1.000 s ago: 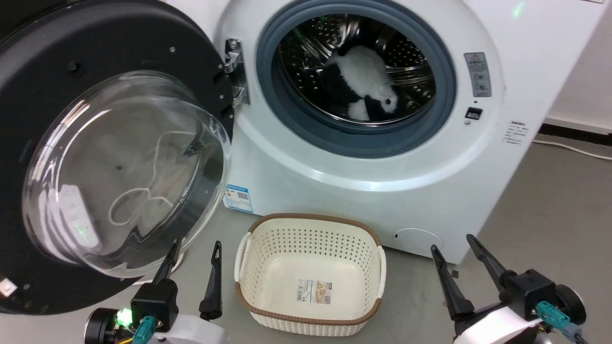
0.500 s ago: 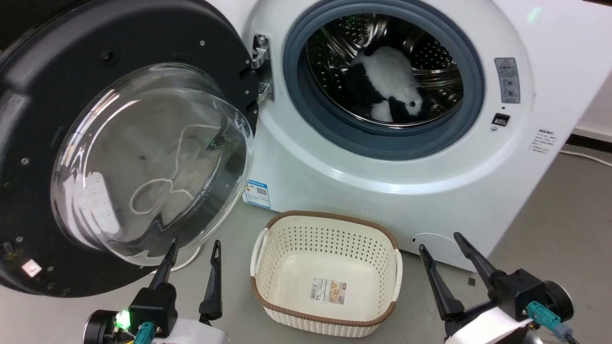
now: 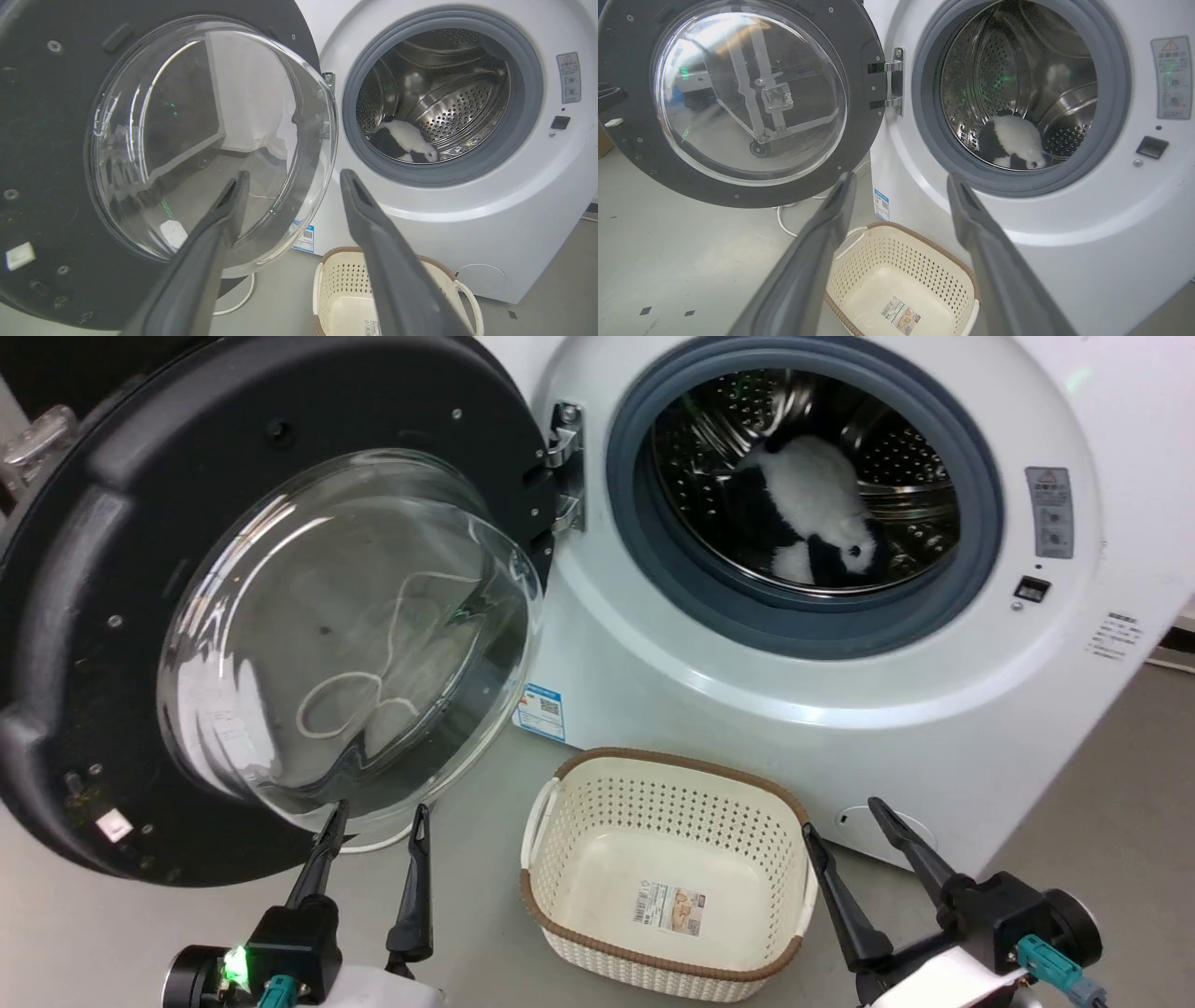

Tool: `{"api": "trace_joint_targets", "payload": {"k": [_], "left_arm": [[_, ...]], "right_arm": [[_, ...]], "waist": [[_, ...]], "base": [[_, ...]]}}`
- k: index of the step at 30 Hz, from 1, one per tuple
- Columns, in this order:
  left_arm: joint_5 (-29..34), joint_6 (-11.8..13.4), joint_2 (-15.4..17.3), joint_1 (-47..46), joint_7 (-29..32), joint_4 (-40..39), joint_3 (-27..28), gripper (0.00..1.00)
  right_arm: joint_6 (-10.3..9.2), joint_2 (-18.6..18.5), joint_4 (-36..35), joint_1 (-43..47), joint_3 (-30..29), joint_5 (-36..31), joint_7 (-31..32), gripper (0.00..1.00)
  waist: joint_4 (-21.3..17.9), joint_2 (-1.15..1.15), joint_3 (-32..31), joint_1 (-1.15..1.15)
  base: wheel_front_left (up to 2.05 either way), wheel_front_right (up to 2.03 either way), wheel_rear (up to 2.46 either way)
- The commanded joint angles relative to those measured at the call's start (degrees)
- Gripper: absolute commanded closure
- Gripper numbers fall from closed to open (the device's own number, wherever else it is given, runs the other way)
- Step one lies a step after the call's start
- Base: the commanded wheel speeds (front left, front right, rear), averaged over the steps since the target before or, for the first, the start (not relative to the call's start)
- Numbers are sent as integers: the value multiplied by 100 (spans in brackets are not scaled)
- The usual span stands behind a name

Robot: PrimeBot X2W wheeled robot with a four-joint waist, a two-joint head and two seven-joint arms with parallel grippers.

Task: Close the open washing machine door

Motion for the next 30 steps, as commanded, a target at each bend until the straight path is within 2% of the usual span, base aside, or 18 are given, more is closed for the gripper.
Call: {"api": "trace_joint_targets", "payload": {"k": [1,9,10,19,21,22,26,30], "left_arm": [[-24,20,1,85,-54,0,-25,0],[-139,-13,-2,109,-174,19,-94,0],[-200,-74,-2,111,-210,64,-122,100],[-616,-106,-4,-73,-318,-357,162,100],[-672,-198,-1,-158,-342,-480,259,100],[-1021,-316,-2,-352,-378,-650,555,100],[-1716,-436,147,-797,-426,-707,1276,100],[-2258,-421,581,-1395,-224,-601,1913,100]], "right_arm": [[3,-32,23,-53,27,62,-62,0],[3,-62,78,-17,97,146,-182,0],[3,-62,75,3,106,160,-218,0],[4,-54,0,181,47,157,-326,0],[4,-59,-36,234,15,146,-349,0],[4,-59,-95,325,-72,127,-385,0],[4,-80,-160,374,-73,111,-433,0],[4,-162,-212,290,-47,109,-481,0]], "waist": [[44,0,2,0],[286,0,5,0],[356,0,2,0],[562,0,-8,0],[601,0,25,0],[658,0,58,0],[590,0,175,0],[452,0,376,0]], "base": [[0,0,0],[0,0,0],[0,0,0],[0,0,0],[0,0,0],[0,0,0],[0,0,0],[0,0,0]]}}
